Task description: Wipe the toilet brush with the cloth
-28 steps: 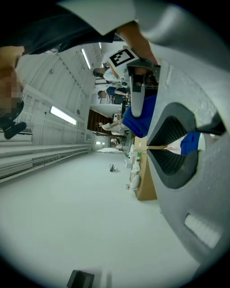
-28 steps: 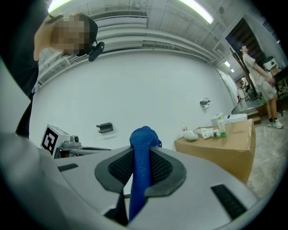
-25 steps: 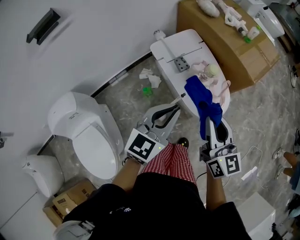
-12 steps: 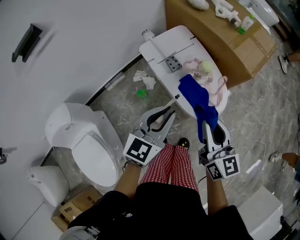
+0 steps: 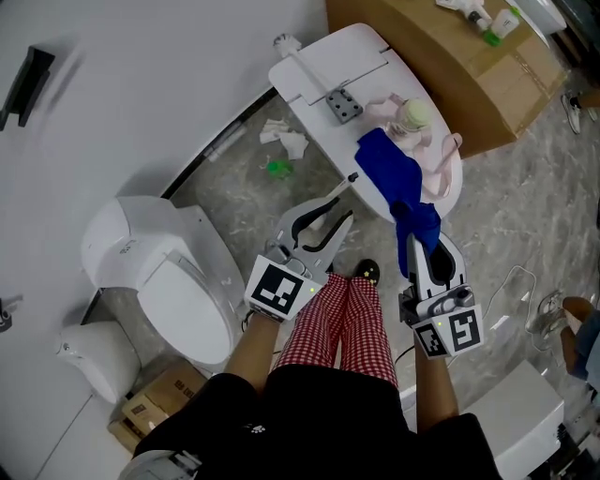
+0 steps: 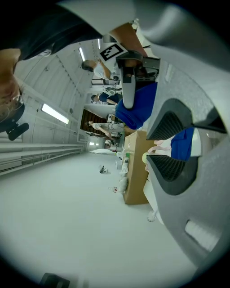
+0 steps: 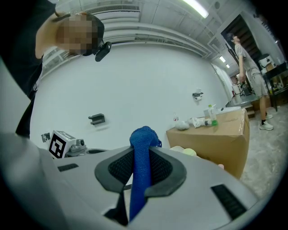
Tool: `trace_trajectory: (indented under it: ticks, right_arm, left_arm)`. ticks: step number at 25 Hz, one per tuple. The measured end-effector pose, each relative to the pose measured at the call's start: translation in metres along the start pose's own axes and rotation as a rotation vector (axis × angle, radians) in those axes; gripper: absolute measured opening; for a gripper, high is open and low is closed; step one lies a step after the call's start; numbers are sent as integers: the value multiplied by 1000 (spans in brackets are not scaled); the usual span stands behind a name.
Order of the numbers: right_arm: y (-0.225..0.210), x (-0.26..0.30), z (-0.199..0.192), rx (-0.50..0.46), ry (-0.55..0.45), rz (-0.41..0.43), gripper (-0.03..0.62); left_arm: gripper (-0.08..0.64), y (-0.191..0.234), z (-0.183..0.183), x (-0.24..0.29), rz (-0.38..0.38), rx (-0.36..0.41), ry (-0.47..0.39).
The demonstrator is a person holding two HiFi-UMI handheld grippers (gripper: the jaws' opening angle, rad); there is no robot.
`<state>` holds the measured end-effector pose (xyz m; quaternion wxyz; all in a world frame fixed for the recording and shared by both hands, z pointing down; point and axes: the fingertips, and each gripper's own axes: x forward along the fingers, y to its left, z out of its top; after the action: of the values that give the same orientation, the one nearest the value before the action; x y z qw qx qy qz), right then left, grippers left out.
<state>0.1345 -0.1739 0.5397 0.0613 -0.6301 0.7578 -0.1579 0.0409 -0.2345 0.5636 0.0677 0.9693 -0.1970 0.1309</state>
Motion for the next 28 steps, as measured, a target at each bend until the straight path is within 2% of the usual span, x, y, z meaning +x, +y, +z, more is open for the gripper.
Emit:
trace_trajectory:
  ticks: [3,7,23,28]
  right_arm:
    - [-4,3,-8,6,3,3,64]
    - [-8,8,-20,10,13,10,64]
    - [-18,28,-62,25,51,36,64]
    - [-28,32,-75,25,70,37,64]
  left_arm:
    - [95,3,-14,6,0,18,20]
    - [101,8,-31,12,7,-15,20]
    - [110,25,-96,42,30,-29,105]
    - [110,26,-115,51,24,-5,141]
